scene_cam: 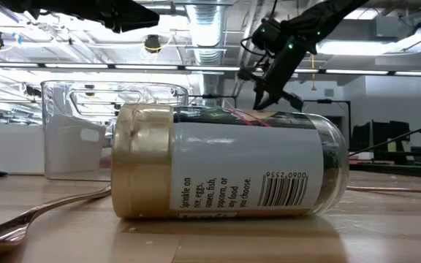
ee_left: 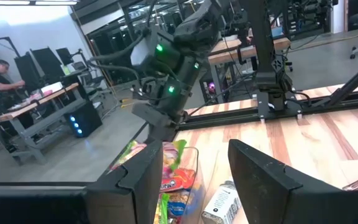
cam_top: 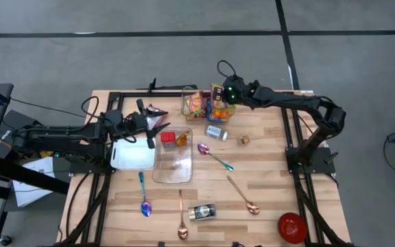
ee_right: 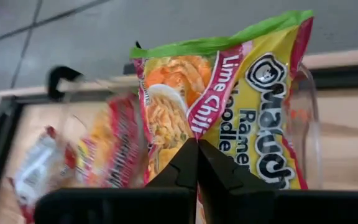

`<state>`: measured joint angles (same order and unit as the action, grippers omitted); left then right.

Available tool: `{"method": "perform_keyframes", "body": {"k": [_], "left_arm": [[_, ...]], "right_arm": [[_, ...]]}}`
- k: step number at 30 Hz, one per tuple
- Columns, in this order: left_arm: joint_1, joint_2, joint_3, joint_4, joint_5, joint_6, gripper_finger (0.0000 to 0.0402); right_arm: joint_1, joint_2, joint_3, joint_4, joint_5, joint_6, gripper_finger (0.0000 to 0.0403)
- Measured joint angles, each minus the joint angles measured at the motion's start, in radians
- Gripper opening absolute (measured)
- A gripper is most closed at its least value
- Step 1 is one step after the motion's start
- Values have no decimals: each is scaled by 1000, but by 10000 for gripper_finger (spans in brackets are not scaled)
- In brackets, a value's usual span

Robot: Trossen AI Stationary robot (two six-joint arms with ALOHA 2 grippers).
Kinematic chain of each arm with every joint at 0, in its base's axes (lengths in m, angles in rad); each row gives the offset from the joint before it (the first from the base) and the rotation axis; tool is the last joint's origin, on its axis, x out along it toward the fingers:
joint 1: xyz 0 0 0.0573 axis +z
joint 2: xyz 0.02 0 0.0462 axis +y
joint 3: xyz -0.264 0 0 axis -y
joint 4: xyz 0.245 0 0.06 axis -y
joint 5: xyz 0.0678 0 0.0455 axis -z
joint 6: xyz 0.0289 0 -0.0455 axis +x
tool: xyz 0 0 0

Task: Pick & Place Food Item
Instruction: Put the green noodle pack into the top transparent bin

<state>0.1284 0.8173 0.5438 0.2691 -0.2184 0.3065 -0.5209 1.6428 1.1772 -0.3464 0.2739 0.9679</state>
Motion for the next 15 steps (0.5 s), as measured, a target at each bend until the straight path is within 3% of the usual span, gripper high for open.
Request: {"method": "perform_keyframes", "body": {"k": [9,15], "left_arm": [[0,0,0,0,1,-1,176],[0,0,0,1,1,-1,176]], "right_arm": [[1,-1,-174,236,-38,48,0],[-5,-1,-189,300,-44,46,0]]}}
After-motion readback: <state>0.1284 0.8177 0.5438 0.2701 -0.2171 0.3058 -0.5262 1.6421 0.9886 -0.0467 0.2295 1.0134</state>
